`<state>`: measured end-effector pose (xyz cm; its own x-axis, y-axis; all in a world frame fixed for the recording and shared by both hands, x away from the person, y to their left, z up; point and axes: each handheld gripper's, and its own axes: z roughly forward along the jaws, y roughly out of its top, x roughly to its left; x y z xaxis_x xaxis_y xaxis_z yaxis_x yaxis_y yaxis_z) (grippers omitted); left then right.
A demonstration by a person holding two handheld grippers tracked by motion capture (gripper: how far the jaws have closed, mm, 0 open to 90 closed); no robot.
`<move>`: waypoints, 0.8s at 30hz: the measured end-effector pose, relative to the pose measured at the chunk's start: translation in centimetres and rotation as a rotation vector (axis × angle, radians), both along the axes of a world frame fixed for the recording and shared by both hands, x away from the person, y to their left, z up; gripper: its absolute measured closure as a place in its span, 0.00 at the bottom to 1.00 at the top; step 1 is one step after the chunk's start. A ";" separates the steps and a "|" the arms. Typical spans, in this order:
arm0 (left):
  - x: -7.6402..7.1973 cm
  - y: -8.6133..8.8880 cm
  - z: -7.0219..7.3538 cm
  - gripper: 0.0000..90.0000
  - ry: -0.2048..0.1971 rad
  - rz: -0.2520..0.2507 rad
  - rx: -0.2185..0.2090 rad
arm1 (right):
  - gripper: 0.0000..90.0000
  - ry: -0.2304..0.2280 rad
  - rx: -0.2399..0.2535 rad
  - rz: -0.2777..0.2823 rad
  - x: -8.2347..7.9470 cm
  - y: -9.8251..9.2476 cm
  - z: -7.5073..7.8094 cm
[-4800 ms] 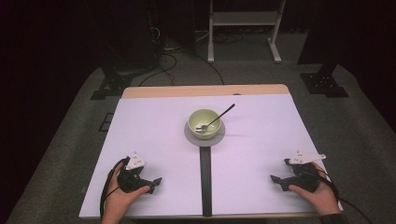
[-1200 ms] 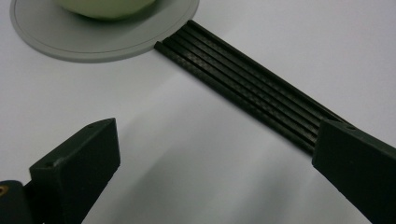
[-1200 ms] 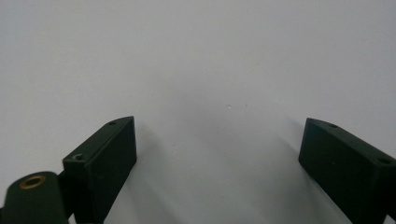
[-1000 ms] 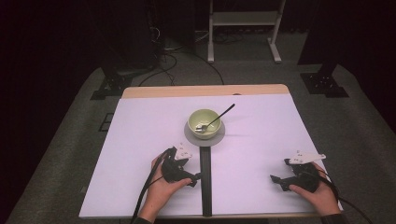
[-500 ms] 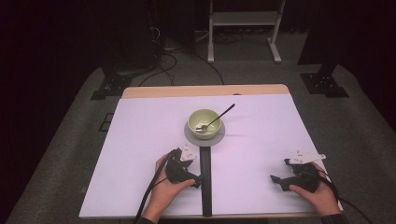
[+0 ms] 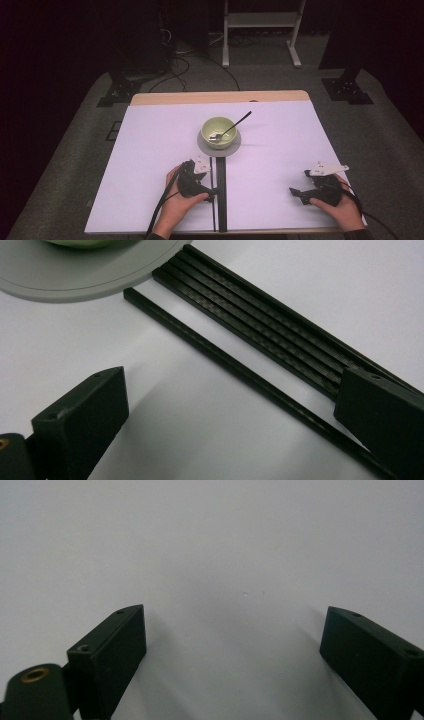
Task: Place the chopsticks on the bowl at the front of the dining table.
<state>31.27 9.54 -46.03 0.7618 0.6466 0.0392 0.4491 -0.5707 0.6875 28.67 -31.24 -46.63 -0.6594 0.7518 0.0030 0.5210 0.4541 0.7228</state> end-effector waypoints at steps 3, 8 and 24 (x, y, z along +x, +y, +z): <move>-0.1 0.1 0.0 0.00 0.001 0.000 0.004 | 0.11 0.000 0.000 0.000 0.0 0.0 0.0; -0.6 0.4 0.0 0.00 0.010 -0.003 -0.003 | 0.11 0.000 0.000 0.000 0.0 0.0 0.0; -1.8 1.6 0.0 0.00 0.012 -0.007 -0.004 | 0.11 0.001 0.001 0.001 0.0 0.0 0.0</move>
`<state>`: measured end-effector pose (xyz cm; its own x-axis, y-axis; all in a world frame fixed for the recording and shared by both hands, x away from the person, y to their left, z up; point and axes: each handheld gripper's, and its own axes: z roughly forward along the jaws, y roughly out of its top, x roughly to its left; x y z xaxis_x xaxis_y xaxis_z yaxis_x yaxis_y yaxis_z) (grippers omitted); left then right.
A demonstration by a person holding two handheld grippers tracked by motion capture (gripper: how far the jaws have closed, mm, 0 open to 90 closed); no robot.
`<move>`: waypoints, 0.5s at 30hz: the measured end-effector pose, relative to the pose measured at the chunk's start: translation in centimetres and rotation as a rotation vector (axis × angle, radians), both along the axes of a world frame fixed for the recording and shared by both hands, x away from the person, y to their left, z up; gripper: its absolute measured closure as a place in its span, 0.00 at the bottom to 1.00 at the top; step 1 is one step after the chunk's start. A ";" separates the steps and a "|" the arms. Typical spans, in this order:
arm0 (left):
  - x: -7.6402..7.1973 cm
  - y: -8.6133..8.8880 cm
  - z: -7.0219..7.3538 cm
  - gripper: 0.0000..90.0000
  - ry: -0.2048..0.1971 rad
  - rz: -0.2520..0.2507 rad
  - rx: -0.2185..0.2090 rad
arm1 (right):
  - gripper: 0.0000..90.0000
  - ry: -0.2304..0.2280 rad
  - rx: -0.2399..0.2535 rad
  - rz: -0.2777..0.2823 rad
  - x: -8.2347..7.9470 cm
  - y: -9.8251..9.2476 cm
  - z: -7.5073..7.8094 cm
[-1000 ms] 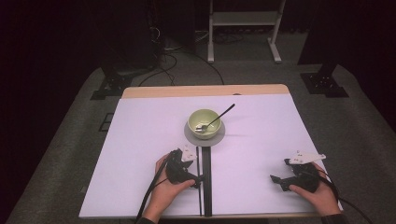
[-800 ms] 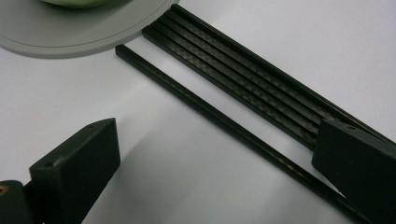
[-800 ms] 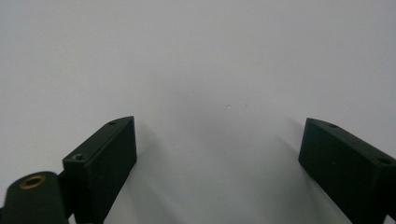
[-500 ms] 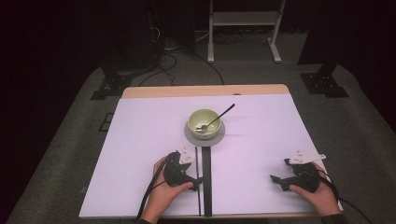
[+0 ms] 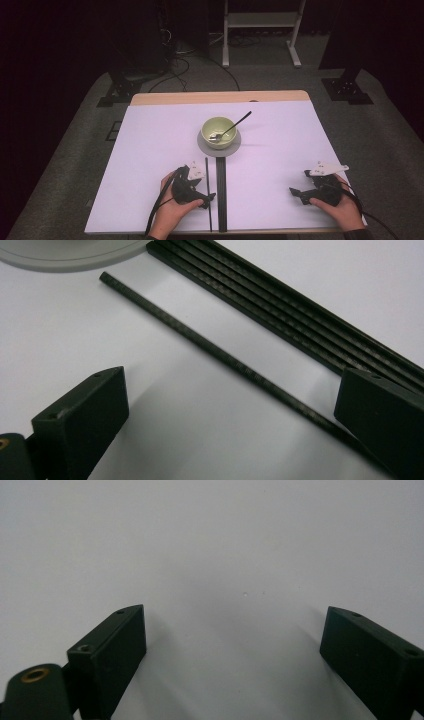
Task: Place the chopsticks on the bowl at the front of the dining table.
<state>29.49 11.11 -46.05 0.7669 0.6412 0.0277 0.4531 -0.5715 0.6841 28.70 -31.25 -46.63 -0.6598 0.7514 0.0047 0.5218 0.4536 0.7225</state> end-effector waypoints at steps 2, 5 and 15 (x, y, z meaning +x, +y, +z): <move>-0.1 0.2 0.0 0.00 -0.001 0.002 0.004 | 0.11 0.000 0.000 0.000 0.0 0.0 0.0; -0.2 0.8 0.1 0.00 -0.003 0.007 0.015 | 0.11 0.001 0.000 0.000 0.0 0.0 0.0; -0.2 2.2 0.4 0.00 -0.004 0.025 0.020 | 0.11 0.001 0.000 0.000 0.0 0.0 0.0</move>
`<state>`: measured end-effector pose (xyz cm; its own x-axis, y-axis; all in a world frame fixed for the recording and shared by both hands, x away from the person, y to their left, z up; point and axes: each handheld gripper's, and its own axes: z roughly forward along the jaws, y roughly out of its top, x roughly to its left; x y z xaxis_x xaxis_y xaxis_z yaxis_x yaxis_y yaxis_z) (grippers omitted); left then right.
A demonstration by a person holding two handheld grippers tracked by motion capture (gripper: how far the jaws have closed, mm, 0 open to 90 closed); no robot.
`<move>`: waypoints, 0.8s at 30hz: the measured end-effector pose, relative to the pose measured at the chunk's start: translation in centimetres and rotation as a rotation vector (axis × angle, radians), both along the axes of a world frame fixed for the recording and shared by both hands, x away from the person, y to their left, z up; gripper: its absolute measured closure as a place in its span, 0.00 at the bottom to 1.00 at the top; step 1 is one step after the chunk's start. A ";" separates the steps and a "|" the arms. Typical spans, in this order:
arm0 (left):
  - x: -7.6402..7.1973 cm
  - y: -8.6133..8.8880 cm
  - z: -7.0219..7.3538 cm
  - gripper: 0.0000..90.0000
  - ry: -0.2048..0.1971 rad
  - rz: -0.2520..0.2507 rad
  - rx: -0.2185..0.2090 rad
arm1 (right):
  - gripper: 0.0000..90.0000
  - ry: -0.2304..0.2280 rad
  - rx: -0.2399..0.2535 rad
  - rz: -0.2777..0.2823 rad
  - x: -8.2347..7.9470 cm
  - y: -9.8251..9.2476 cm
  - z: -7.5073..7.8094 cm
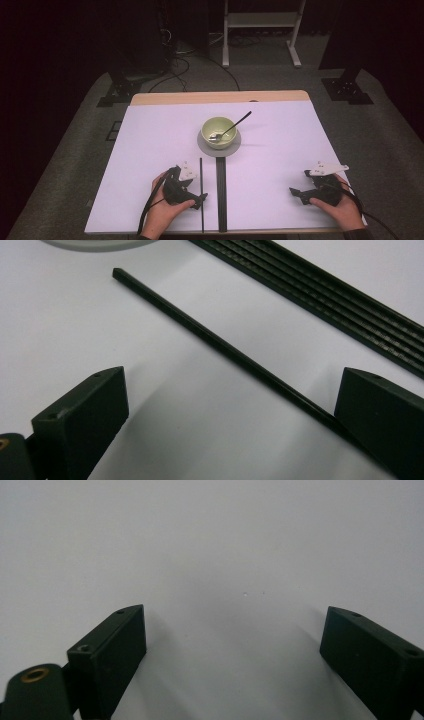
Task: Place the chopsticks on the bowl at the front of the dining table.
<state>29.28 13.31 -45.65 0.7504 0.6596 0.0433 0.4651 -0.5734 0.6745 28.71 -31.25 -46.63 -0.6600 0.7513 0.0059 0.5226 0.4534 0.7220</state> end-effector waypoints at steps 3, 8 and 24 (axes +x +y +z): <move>0.0 0.4 0.0 0.00 0.002 0.006 -0.002 | 0.11 0.000 0.000 0.000 0.0 0.0 0.0; 0.1 0.9 0.0 0.00 0.005 0.013 0.007 | 0.11 0.000 0.000 0.000 0.0 0.0 0.0; -1.3 3.1 0.3 0.00 0.010 0.041 0.001 | 0.11 0.001 0.001 0.000 0.0 0.0 0.0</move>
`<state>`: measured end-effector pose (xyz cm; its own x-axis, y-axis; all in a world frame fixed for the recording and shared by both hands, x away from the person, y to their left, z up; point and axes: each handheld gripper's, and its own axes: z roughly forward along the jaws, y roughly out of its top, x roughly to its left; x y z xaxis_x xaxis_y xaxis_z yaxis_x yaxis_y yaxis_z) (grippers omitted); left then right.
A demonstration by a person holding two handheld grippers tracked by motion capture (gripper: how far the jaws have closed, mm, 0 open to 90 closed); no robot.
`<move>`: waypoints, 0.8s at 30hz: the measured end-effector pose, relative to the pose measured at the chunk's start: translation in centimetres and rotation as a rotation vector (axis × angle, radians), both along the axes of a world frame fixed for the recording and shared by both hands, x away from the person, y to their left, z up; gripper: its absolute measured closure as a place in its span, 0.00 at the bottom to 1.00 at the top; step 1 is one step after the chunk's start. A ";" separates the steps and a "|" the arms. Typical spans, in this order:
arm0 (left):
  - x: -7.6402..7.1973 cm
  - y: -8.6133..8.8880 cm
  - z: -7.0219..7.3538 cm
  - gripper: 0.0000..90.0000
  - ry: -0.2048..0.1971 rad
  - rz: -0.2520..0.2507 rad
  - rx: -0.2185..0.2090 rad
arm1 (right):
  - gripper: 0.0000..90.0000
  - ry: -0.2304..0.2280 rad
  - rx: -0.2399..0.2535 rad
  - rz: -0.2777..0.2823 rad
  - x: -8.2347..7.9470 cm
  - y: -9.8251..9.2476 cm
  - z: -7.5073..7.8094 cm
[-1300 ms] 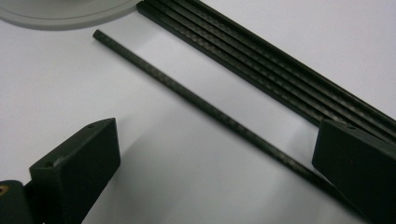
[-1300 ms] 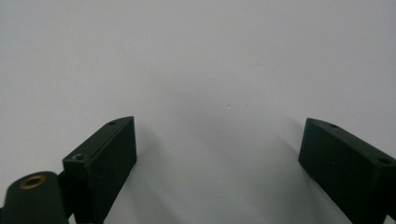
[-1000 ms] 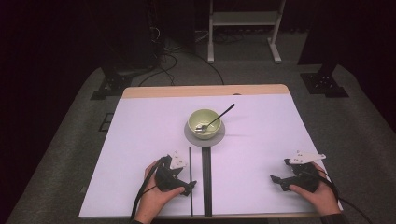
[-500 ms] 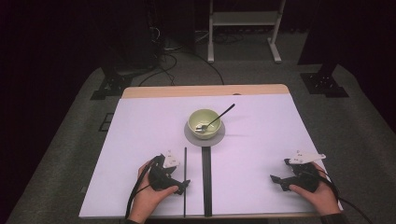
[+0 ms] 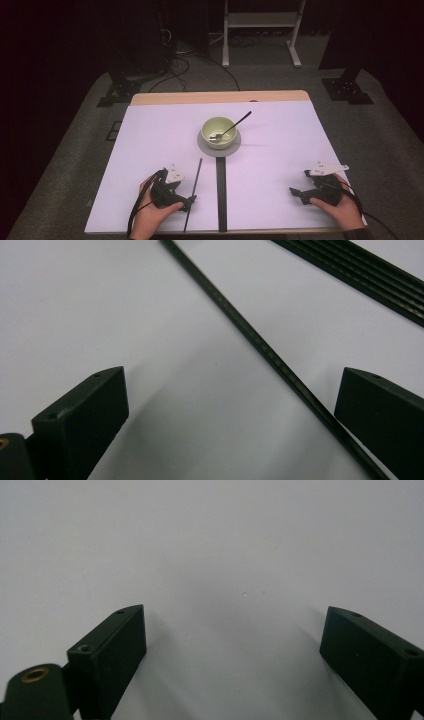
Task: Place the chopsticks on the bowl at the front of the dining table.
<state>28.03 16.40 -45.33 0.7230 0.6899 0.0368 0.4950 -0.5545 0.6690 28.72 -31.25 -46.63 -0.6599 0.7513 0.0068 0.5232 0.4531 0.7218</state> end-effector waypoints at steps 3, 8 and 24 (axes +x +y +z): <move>-0.4 0.5 0.1 0.00 -0.006 0.003 0.002 | 0.11 0.000 0.000 0.000 0.0 0.0 0.0; -1.0 1.2 0.2 0.00 -0.005 0.016 -0.004 | 0.11 0.001 0.000 0.000 0.0 0.0 0.0; -1.8 0.4 -0.4 0.00 0.001 -0.007 0.004 | 0.11 0.000 0.000 0.000 0.0 0.0 0.0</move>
